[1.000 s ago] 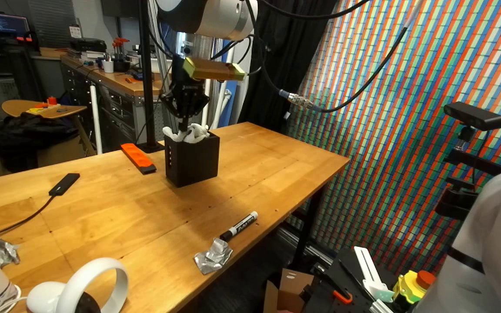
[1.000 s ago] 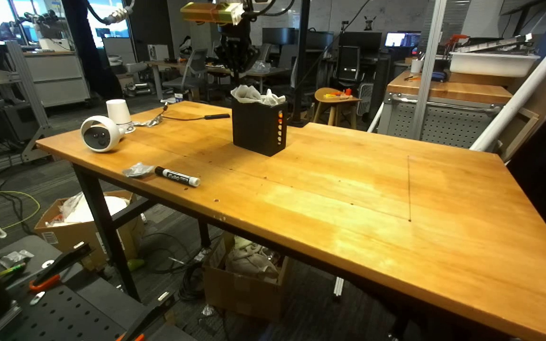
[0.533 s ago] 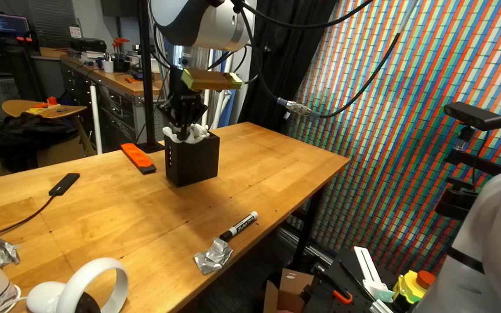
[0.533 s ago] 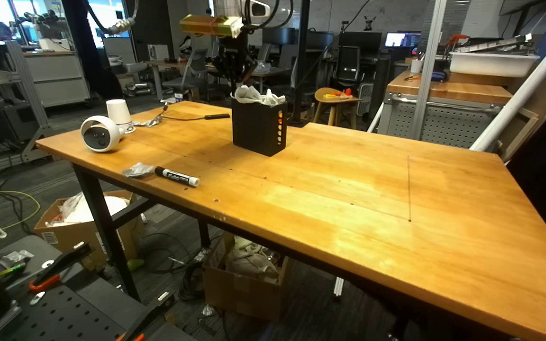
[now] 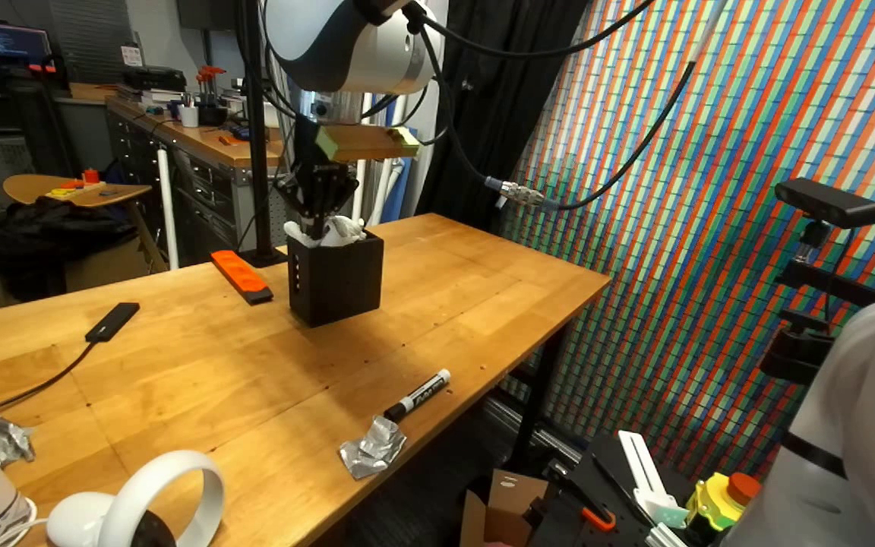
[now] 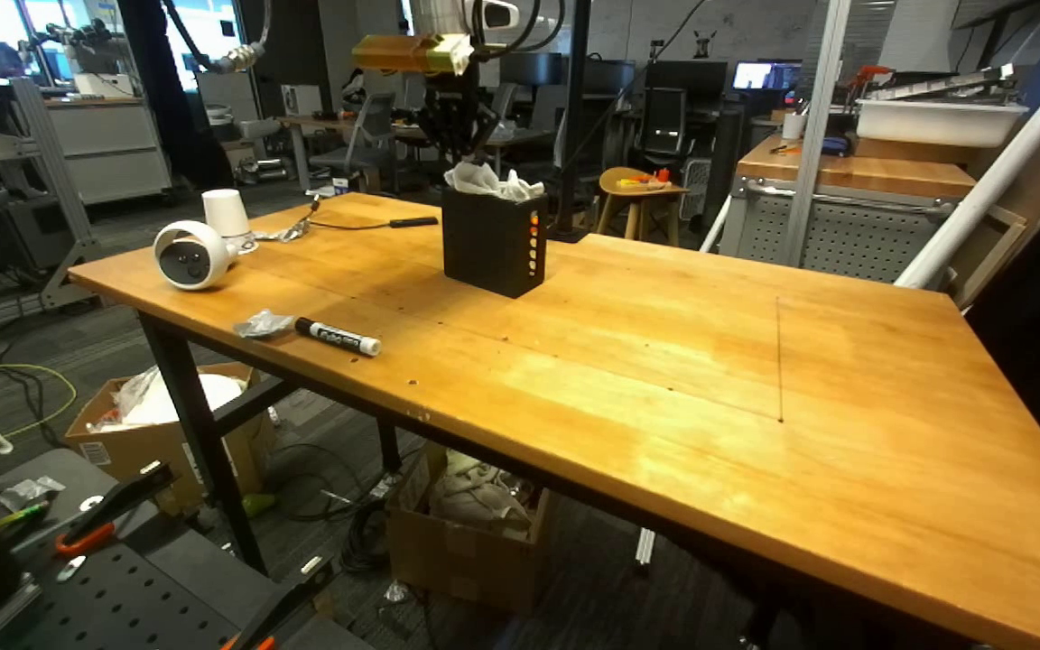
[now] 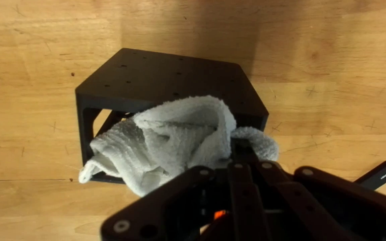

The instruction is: Put the towel inside the basket

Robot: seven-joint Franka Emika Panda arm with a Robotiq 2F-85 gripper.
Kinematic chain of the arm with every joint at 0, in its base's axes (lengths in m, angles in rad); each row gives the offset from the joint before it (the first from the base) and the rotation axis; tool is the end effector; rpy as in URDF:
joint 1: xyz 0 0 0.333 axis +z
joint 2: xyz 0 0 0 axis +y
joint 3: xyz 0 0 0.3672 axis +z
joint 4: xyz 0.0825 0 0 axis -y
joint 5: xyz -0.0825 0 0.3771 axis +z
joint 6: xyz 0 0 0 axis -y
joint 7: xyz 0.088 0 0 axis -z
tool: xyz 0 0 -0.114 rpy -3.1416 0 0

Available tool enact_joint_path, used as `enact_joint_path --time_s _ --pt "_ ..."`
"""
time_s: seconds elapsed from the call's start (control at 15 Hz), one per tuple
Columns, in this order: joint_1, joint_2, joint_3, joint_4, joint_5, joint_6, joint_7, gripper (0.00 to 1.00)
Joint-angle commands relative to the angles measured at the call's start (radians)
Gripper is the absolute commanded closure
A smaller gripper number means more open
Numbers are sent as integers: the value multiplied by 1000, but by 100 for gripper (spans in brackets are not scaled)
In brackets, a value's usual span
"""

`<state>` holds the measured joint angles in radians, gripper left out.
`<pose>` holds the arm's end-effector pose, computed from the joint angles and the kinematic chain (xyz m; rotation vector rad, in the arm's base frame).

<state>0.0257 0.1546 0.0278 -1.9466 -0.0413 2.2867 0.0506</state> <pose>0.6118 0.0308 0.4678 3.1081 0.0410 0.2913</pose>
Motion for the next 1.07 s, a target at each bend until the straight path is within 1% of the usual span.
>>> enact_joint_path --time_s 0.0,0.2,0.4,0.53,0.73,1.0 --pt "1 7 -15 1 -60 43 -10 98" --pt "-1 17 -28 3 -122 64 -8 98" --pt "1 23 -31 1 -148 81 -7 98" --pt "1 29 -27 1 -146 85 -15 98" --pt "-6 50 -18 6 -101 75 -41 98" --pt "-10 84 -18 3 -76 79 -48 98"
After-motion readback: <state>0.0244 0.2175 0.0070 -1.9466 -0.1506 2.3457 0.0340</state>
